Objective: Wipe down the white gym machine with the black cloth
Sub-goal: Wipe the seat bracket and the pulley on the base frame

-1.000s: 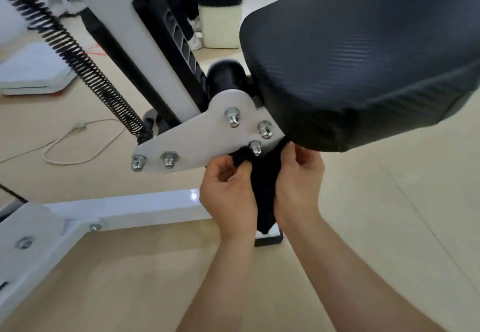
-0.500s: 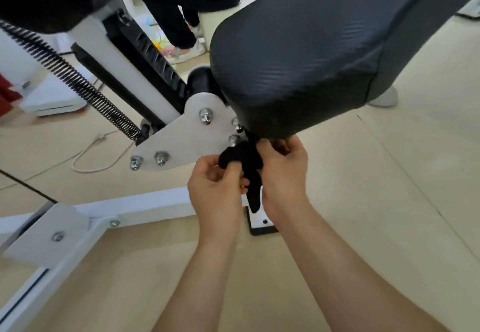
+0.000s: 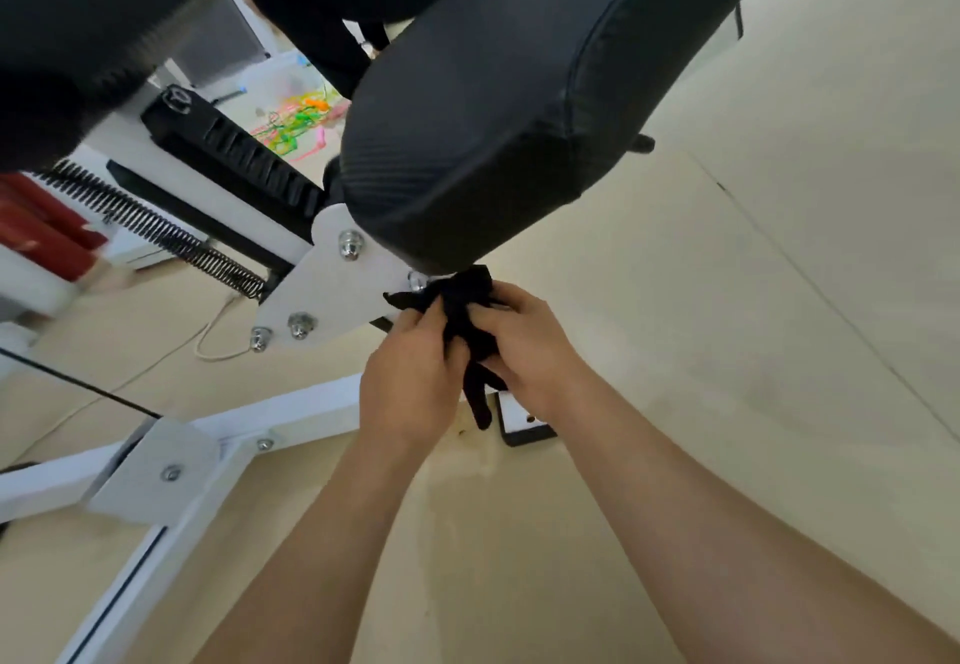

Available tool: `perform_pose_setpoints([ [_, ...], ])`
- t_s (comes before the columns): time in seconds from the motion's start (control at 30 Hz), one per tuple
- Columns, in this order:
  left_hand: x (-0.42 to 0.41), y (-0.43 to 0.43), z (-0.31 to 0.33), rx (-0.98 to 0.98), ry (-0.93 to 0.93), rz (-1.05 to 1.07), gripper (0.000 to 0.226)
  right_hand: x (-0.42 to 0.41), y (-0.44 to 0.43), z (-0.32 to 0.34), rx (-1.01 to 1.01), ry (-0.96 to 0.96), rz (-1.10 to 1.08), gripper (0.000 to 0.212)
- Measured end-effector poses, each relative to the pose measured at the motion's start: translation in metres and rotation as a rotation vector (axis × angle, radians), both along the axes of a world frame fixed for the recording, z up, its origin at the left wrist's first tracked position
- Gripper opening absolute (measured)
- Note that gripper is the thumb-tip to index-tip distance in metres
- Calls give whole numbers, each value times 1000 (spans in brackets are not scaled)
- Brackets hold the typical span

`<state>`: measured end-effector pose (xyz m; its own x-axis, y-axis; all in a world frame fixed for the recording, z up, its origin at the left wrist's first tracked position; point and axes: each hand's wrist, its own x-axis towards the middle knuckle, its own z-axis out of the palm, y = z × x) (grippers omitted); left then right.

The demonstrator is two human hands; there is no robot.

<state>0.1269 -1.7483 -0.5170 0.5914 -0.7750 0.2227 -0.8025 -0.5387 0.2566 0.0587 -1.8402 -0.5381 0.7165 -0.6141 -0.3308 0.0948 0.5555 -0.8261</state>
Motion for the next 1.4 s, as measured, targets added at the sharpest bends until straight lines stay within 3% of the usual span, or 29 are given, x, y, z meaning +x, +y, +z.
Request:
perform_pose_setpoints([
  [0.03, 1, 0, 3, -69, 115, 48, 14, -6, -1, 0, 49, -85, 12, 29],
  [0.13, -9, 0, 17, -459, 638, 198, 22, -6, -1, 6, 5, -260, -78, 31],
  [0.2, -17, 2, 21, -541, 766, 166, 21, 5, 5, 15, -150, -209, -201, 27],
  [0.3, -18, 12, 18, -408, 686, 84, 44, 28, 20, 17, -333, -41, -325, 19],
  [0.4, -9, 20, 20, -263, 412, 52, 78, 42, 19, 2, -453, 56, -339, 16],
  [0.47, -9, 21, 23, -94, 289, 15, 84, 44, 16, -9, -480, 97, -298, 18],
  [0.57, -6, 24, 24, 181, 103, -129, 84, 38, 12, -16, -328, 150, -142, 17],
  [0.67, -4, 11, 26, 331, 38, -193, 79, 22, -6, -9, 69, 181, 129, 17],
  [0.73, -7, -10, 24, 357, 76, -105, 71, 11, -27, -2, 20, 248, 303, 23],
  [0.9, -22, -38, 3, 254, 222, 96, 26, -33, -81, 8, -711, 492, 776, 26],
  [1.0, -37, -31, -14, 287, 295, 103, 35, -57, -108, 19, -948, 586, 916, 35],
  [1.07, -43, -30, -28, 201, 466, 137, 39, -64, -118, 25, -1040, 616, 970, 42],
  [1.23, -45, -21, -54, 37, 811, 325, 42, -70, -123, -2, -971, 624, 929, 40],
  [1.33, -40, -20, -75, -113, 884, 524, 31, -66, -110, -56, -817, 531, 684, 24],
  [1.4, -33, -25, -93, -258, 963, 689, 16, -56, -94, -96, -716, 518, 578, 28],
])
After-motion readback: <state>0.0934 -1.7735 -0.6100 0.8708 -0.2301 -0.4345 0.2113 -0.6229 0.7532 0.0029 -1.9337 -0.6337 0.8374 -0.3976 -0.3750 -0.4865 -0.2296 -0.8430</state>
